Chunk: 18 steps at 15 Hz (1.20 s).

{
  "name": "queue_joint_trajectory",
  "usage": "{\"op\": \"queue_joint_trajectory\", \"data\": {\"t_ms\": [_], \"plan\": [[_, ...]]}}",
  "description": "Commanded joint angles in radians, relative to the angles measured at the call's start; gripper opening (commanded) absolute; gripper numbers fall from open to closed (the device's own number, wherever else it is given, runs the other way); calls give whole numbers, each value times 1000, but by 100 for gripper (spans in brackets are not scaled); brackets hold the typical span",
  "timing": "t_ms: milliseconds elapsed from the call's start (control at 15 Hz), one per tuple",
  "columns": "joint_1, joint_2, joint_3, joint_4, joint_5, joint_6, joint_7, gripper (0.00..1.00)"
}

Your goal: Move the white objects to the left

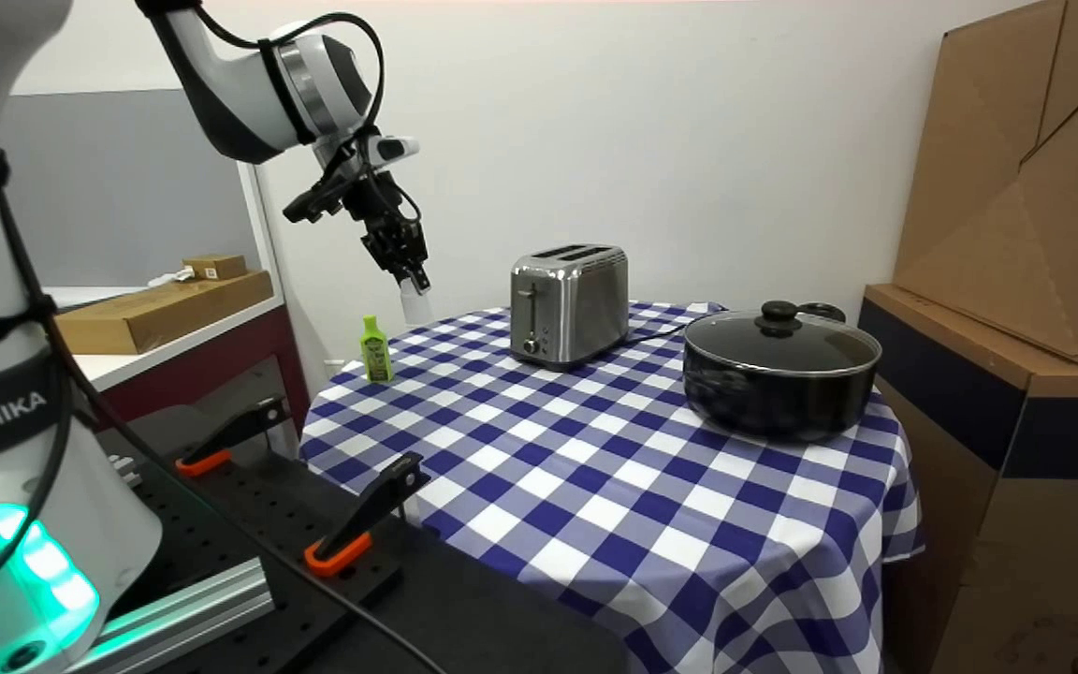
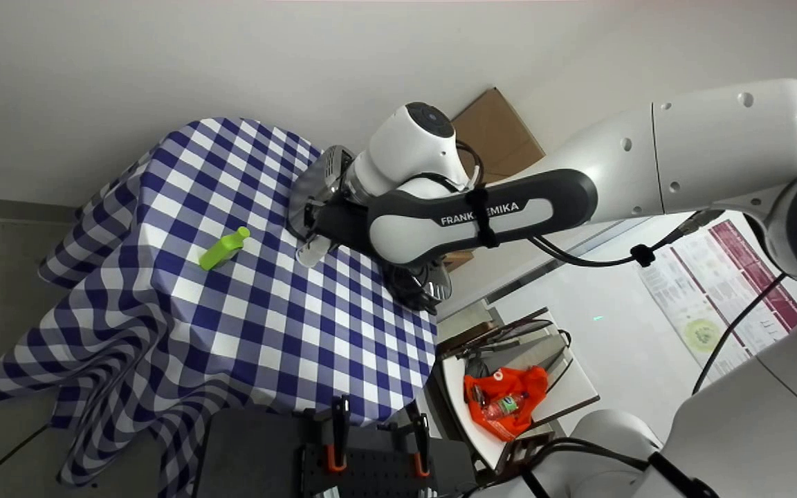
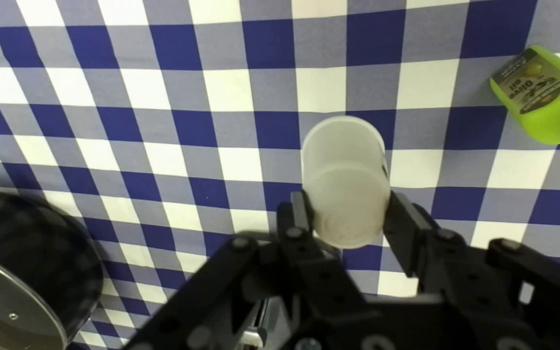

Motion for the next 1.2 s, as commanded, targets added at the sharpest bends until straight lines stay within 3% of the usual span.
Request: {"op": "queue_joint_trajectory", "data": {"t_ms": [0,667,1133], "plan": [[-70,50,110,67,-23,-47,83,17],[-135,204,217,161,10,-55,214,17],[-155,266,238,194,43,-41,249,17]]}}
